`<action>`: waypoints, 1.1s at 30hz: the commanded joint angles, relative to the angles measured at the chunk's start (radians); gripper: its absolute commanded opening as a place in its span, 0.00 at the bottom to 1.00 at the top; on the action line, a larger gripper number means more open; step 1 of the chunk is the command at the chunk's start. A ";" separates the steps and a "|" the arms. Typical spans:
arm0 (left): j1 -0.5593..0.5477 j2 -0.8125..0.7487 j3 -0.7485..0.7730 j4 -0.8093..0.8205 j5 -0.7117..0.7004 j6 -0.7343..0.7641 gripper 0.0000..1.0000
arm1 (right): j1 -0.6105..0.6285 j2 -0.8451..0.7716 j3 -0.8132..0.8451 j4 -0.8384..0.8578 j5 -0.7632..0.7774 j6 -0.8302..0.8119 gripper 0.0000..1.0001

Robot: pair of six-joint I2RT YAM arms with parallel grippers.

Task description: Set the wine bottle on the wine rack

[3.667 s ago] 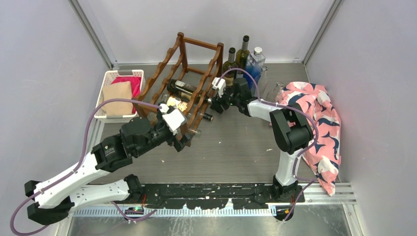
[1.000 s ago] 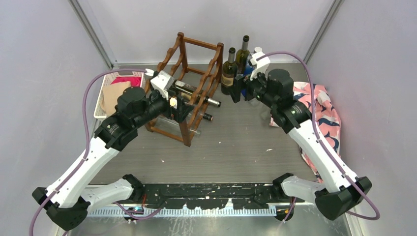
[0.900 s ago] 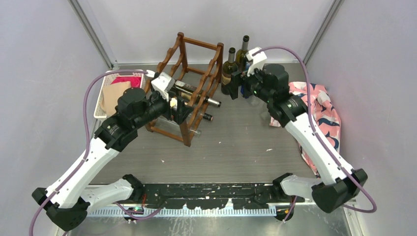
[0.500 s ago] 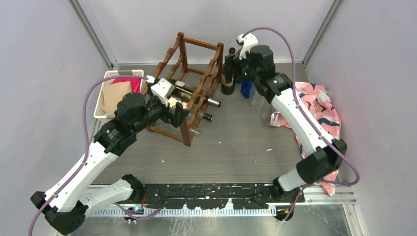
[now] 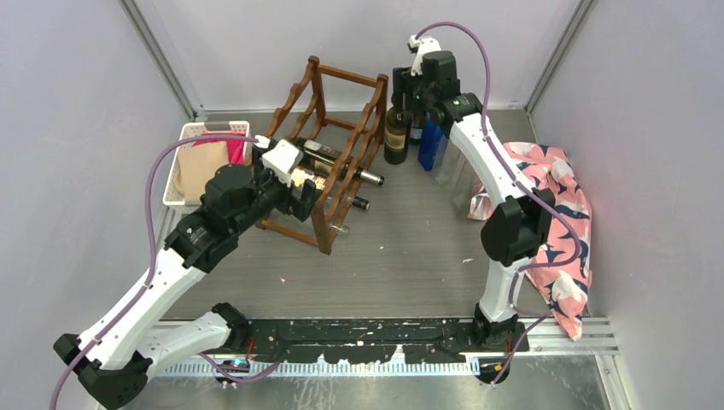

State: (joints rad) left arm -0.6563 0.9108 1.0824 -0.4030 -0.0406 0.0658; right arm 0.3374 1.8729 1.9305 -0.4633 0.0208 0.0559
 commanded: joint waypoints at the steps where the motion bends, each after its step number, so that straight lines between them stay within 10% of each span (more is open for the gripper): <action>1: 0.004 -0.015 -0.001 0.071 -0.021 0.027 0.96 | 0.000 0.038 0.116 0.005 0.008 0.010 0.68; 17: 0.032 -0.029 -0.007 0.077 -0.004 0.034 0.96 | -0.003 0.212 0.308 -0.036 -0.004 0.009 0.44; 26: 0.033 -0.035 -0.009 0.082 0.015 0.033 0.96 | -0.004 0.130 0.234 -0.023 -0.040 0.004 0.09; 33: 0.033 -0.044 -0.020 0.097 0.016 0.034 0.95 | 0.015 -0.004 0.123 -0.017 -0.058 -0.008 0.02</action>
State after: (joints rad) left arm -0.6281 0.8913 1.0637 -0.3920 -0.0376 0.0875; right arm 0.3336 2.0216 2.0857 -0.5102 0.0002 0.0471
